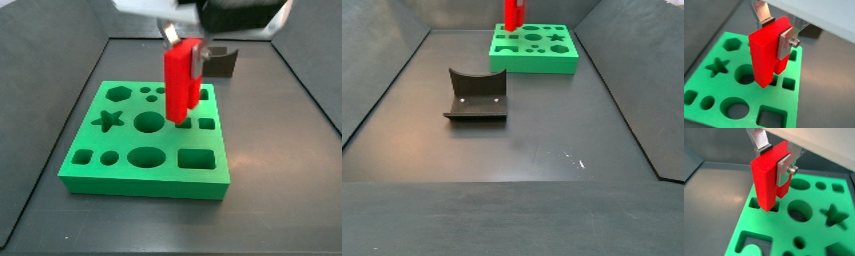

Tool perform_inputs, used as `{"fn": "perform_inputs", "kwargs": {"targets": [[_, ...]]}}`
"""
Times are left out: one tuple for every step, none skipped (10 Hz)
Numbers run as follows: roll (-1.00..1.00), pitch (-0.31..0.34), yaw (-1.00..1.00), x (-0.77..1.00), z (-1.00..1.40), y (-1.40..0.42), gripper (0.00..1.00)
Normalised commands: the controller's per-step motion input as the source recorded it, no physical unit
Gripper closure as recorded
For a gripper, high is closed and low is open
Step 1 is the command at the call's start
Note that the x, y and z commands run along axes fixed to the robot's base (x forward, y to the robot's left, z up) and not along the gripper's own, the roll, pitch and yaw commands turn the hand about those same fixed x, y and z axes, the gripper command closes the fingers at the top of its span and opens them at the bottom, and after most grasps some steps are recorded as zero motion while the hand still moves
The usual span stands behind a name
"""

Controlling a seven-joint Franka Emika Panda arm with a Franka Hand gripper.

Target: Insert the double-square object.

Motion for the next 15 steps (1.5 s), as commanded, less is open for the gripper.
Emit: {"fn": "perform_inputs", "kwargs": {"targets": [[-0.01,0.019,-0.72,0.39,-0.27,0.00,1.00],[-0.02,0.013,-0.73,0.39,-0.25,0.00,1.00],[-0.03,0.000,-0.78,0.35,-0.24,0.00,1.00],[-0.03,0.000,-0.84,0.29,-0.25,0.00,1.00],[-0.02,0.000,-0.92,0.19,-0.29,0.01,1.00],[-0.02,0.009,-1.00,0.02,-0.23,0.00,1.00],[0.00,0.000,-1.00,0.00,-0.07,0.00,1.00],[0.00,0.000,-1.00,0.00,0.00,0.00,1.00],[0.01,0.000,-1.00,0.00,0.00,0.00,1.00],[0.15,0.033,-1.00,-0.06,0.00,0.00,1.00],[0.18,0.050,-0.97,-0.08,-0.02,0.00,1.00],[0.18,0.050,-0.97,-0.08,-0.02,0.00,1.00],[0.17,0.036,-0.99,-0.08,-0.01,-0.01,1.00],[0.16,0.029,-1.00,-0.08,-0.13,-0.01,1.00],[0.15,0.020,-1.00,-0.07,-0.17,-0.01,1.00]]}}
